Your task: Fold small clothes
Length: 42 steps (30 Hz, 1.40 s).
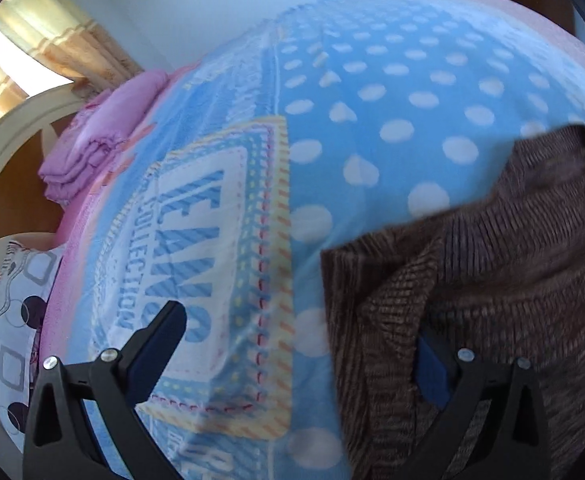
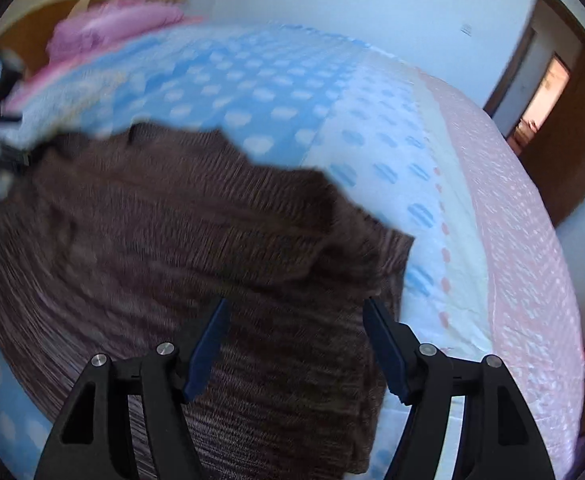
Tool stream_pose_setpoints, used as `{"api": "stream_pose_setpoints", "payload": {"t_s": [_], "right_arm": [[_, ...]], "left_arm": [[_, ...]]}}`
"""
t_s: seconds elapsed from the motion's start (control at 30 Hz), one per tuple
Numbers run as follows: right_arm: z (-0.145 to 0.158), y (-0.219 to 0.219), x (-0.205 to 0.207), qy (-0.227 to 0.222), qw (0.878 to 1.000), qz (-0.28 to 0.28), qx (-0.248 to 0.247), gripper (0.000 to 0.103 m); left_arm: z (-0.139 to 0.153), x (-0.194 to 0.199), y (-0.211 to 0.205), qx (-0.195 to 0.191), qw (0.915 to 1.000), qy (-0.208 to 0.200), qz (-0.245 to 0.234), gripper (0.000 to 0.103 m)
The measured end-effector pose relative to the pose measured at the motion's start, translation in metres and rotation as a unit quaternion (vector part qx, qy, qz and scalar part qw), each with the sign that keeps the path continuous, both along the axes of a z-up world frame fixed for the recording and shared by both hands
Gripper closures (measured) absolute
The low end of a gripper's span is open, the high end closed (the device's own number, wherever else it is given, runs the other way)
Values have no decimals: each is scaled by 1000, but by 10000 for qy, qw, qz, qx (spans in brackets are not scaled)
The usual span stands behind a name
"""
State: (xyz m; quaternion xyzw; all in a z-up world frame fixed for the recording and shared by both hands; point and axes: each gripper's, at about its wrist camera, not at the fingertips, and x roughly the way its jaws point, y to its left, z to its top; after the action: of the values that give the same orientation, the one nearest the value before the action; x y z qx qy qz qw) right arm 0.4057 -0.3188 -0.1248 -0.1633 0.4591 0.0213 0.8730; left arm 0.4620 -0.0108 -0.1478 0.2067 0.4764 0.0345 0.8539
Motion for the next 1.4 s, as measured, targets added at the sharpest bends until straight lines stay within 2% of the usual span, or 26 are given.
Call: {"api": "stream_pose_setpoints", "payload": {"t_s": [0.07, 0.13, 0.17, 0.27, 0.37, 0.47, 0.53, 0.6, 0.67, 0.7, 0.87, 0.97, 1.03, 1.07, 1.1, 1.17, 1.23, 1.27, 1.37, 1.4], "right_arm": [[-8, 11, -2, -148, 9987, 105, -476, 33], [-10, 17, 2, -266, 9975, 115, -644, 33], [-10, 18, 6, -272, 9973, 105, -678, 33], [-10, 20, 21, -303, 9957, 113, -873, 33], [-8, 18, 37, -249, 9952, 69, -947, 33], [-2, 16, 57, -313, 9934, -90, -1098, 33], [7, 8, 69, -489, 9919, -405, -1101, 33], [20, -7, 80, -726, 9894, -867, -909, 33], [32, -28, 84, -814, 9863, -1354, -480, 33], [34, -33, 83, -821, 9858, -1425, -326, 33], [34, -40, 48, -800, 9893, -1218, -120, 33], [34, -41, 21, -709, 9921, -1014, 210, 33], [30, -38, 1, -665, 9927, -893, 467, 33], [28, -37, -9, -619, 9929, -824, 585, 33], [26, -36, -18, -595, 9930, -773, 665, 33], [21, -38, -38, -515, 9935, -717, 723, 33], [13, -48, -57, -417, 9926, -825, 788, 33], [10, -57, -68, -379, 9906, -919, 945, 33], [2, -79, -93, -245, 9805, -1091, 1614, 33], [1, -82, -98, -242, 9782, -1096, 1745, 38]], "left_arm": [[5, 1, 11, -415, 9989, 125, 159, 0], [19, 3, 27, -1144, 9928, -16, 342, 0], [23, 4, 33, -1342, 9901, -98, 399, 0], [30, 5, 46, -1425, 9863, -394, 738, 0], [35, 0, 54, -1348, 9850, -619, 882, 0], [40, -7, 59, -1199, 9853, -832, 883, 0], [42, -9, 59, -1146, 9868, -827, 791, 0], [46, -15, 61, -1018, 9860, -1000, 867, 0], [47, -25, 56, -951, 9866, -1071, 787, 0], [46, -33, 52, -944, 9874, -1072, 681, 0], [26, -66, 15, -820, 9931, -840, 33, 0], [10, -69, -8, -649, 9953, -692, -184, 0], [2, -58, -15, -462, 9964, -702, -89, 0], [0, -49, -16, -255, 9962, -831, 45, 0], [-2, -39, -13, 16, 9950, -969, 243, 0], [-11, -16, 5, 271, 9927, -860, 798, 0], [-15, -9, 23, 171, 9914, -670, 1114, 0], [-12, -14, 33, -36, 9909, -646, 1184, 0], [1, -51, 50, -285, 9900, -806, 1117, 0], [4, -62, 52, -347, 9898, -868, 1077, 0]]}}
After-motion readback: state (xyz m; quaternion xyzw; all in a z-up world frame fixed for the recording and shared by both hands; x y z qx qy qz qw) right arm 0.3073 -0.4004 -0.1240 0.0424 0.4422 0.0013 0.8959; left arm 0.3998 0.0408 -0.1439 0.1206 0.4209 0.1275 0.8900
